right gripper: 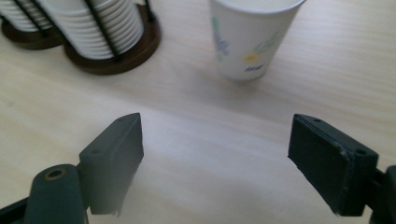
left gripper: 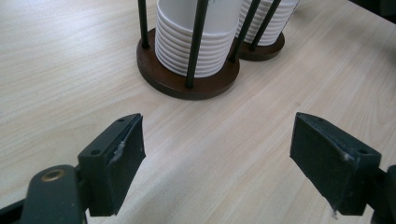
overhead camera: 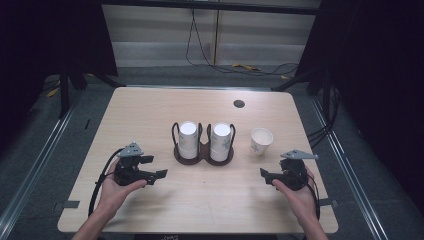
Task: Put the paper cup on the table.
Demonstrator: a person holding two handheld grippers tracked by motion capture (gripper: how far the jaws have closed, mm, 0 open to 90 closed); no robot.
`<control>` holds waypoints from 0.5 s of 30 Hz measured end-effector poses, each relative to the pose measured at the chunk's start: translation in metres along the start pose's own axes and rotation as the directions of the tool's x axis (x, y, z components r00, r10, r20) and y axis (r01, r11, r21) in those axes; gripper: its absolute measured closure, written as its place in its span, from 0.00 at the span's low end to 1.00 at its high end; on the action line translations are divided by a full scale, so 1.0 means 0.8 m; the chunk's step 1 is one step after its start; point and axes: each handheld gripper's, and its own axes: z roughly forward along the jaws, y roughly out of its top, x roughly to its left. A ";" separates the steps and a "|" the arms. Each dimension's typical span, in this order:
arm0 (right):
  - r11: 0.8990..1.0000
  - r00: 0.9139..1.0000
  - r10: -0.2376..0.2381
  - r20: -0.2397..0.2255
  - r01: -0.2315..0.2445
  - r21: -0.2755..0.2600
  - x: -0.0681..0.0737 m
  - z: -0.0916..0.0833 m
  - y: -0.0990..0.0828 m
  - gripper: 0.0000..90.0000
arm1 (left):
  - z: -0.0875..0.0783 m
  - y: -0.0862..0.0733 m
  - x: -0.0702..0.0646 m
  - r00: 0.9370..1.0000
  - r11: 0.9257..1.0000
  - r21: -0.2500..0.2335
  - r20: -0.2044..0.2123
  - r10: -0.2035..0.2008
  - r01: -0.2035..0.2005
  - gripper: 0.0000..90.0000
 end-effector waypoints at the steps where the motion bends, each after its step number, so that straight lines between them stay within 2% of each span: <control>1: 1.000 1.000 0.007 -0.012 -0.007 0.003 0.004 -0.003 -0.004 0.20 | 0.000 -0.001 -0.001 1.000 1.000 -0.004 0.000 0.002 -0.002 0.20; 3: 1.000 1.000 0.006 -0.017 -0.006 -0.004 0.008 -0.006 -0.007 0.20 | -0.001 -0.001 -0.002 1.000 1.000 0.001 0.003 0.005 -0.005 0.20; 5: 0.999 0.999 0.036 -0.032 -0.037 -0.038 0.013 -0.014 -0.018 0.21 | -0.003 -0.006 -0.003 1.000 1.000 -0.005 0.003 0.001 -0.001 0.20; 7: 0.998 0.999 0.044 -0.030 -0.046 -0.044 0.017 -0.015 -0.029 0.21 | -0.004 -0.008 -0.002 1.000 1.000 -0.002 0.005 -0.004 0.004 0.20; 8: 0.998 0.999 0.044 -0.030 -0.046 -0.044 0.017 -0.015 -0.029 0.21 | -0.004 -0.008 -0.002 1.000 1.000 -0.002 0.005 -0.004 0.004 0.20; 9: 0.998 0.998 0.057 -0.040 -0.059 -0.039 0.019 -0.011 -0.039 0.21 | -0.009 -0.012 -0.001 0.999 0.999 -0.032 0.018 -0.036 0.037 0.20; 11: 0.998 0.997 0.056 -0.044 -0.057 -0.028 0.019 -0.009 -0.042 0.21 | -0.011 -0.012 -0.001 0.999 0.998 -0.036 0.015 -0.042 0.042 0.20; 12: 0.998 0.998 0.053 -0.034 -0.054 -0.037 0.018 -0.007 -0.045 0.22 | -0.013 -0.015 -0.001 1.000 0.999 -0.035 -0.001 -0.027 0.027 0.20; 13: 0.998 0.998 0.052 -0.039 -0.053 -0.031 0.018 -0.005 -0.045 0.22 | -0.013 -0.017 -0.001 0.999 0.999 -0.038 0.004 -0.038 0.038 0.20; 15: 0.998 0.998 0.052 -0.039 -0.053 -0.025 0.017 0.000 -0.046 0.22 | -0.011 -0.021 0.001 0.999 0.999 -0.022 0.004 -0.034 0.034 0.20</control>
